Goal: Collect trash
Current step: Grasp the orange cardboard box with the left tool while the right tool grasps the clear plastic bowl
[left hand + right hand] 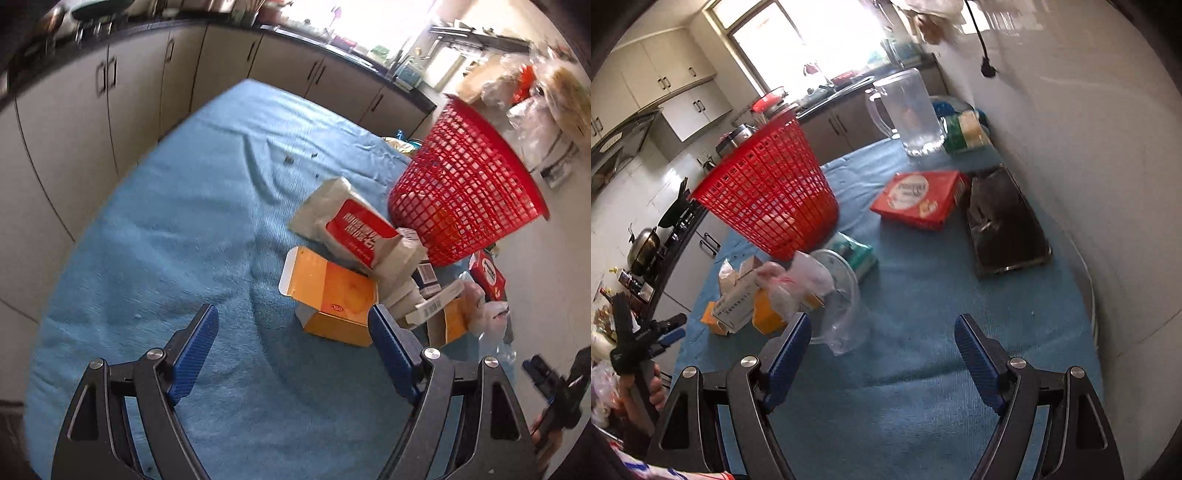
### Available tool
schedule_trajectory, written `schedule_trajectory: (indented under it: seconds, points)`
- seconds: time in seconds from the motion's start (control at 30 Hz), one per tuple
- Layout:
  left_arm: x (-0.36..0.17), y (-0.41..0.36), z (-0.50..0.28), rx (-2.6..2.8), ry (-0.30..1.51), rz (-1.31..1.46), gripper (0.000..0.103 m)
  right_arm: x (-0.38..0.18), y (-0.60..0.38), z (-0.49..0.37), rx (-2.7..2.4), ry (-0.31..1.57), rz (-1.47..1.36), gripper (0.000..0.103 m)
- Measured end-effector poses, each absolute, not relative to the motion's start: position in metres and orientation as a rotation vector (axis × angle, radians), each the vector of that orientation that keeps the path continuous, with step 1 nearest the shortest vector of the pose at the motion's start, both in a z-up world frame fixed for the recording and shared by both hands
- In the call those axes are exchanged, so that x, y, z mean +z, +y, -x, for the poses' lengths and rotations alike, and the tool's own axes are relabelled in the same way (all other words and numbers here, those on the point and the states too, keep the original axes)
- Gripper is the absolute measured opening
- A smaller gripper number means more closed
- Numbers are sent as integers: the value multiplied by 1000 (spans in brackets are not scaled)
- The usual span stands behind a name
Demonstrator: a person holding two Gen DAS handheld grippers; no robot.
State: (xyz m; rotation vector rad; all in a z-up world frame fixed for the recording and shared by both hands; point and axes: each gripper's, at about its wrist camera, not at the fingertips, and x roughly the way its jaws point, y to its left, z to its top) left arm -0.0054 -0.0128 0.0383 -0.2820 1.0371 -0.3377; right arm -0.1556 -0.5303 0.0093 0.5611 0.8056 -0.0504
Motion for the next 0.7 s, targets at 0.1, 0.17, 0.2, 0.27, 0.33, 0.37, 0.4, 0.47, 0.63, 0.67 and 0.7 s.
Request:
schedule_trajectory:
  seconds: [0.1,0.17,0.2,0.27,0.33,0.37,0.4,0.47,0.63,0.67,0.7]
  points:
    - [30,-16,-3,-340,1058,313,82,0,-530,152,-37,819,-575,84]
    - [24,-19,-7,-352,1066,330,82,-5,-528,150,-29,822,-576,84]
    - [22,-21,-9,-360,1071,337,82,-6,-527,150,-25,823,-576,84]
    - [20,-23,-12,-383,1079,356,82,-8,-525,143,-16,827,-574,84]
    - [17,-26,-14,-410,1091,371,82,-10,-523,138,-15,831,-570,82]
    - [16,-27,-15,-420,1096,372,82,-11,-521,133,-10,833,-567,82]
    - [15,-30,-16,-429,1098,371,81,-11,-519,131,-8,834,-563,80]
    - [15,-35,-15,-455,1102,349,64,-13,-514,122,-11,840,-549,78]
    - [18,-47,-11,-473,1112,282,22,-20,-506,110,-18,859,-534,57]
    - [20,-47,-9,-470,1105,278,19,-21,-505,109,-17,863,-534,46]
    - [24,-47,-6,-468,1094,275,16,-22,-504,108,-13,866,-537,31]
